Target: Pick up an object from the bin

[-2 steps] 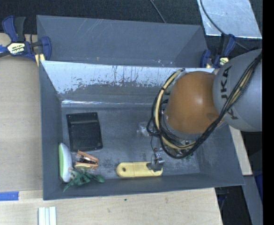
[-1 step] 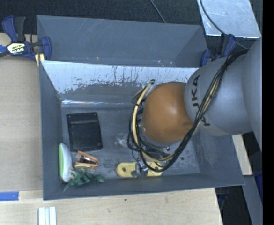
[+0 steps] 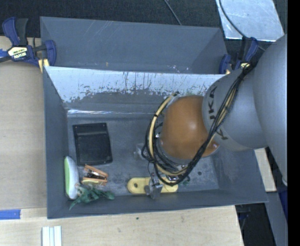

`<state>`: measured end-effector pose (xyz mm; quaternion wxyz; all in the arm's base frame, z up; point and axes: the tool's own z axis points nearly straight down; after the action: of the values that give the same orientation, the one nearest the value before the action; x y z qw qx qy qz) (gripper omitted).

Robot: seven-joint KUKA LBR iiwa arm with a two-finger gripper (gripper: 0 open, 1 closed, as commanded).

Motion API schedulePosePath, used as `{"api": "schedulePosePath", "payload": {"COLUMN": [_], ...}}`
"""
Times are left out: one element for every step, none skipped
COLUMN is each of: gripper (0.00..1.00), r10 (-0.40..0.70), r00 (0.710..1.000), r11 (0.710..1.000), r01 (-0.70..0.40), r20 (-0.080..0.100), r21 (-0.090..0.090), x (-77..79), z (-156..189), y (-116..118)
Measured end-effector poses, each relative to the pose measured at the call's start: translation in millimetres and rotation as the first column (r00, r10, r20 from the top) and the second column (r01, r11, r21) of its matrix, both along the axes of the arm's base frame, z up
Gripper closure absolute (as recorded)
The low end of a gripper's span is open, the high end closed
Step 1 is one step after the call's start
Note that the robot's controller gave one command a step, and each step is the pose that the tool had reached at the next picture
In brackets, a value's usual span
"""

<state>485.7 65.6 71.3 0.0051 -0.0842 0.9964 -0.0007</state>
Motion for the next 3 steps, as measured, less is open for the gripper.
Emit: {"api": "schedulePosePath", "payload": {"gripper": [1.0,1.0,1.0], "r10": [0.178,0.178,0.178], "r00": [0.984,0.984,0.984], "r11": [0.984,0.984,0.984], "r01": [-0.178,-0.178,-0.178], "r20": [-0.004,-0.004,-0.001], "r21": [0.001,0.001,0.001], "x": [3.1,3.1,3.7], "z": [1.8,1.8,4.7], "y": [-0.2,-0.2,-0.1]}}
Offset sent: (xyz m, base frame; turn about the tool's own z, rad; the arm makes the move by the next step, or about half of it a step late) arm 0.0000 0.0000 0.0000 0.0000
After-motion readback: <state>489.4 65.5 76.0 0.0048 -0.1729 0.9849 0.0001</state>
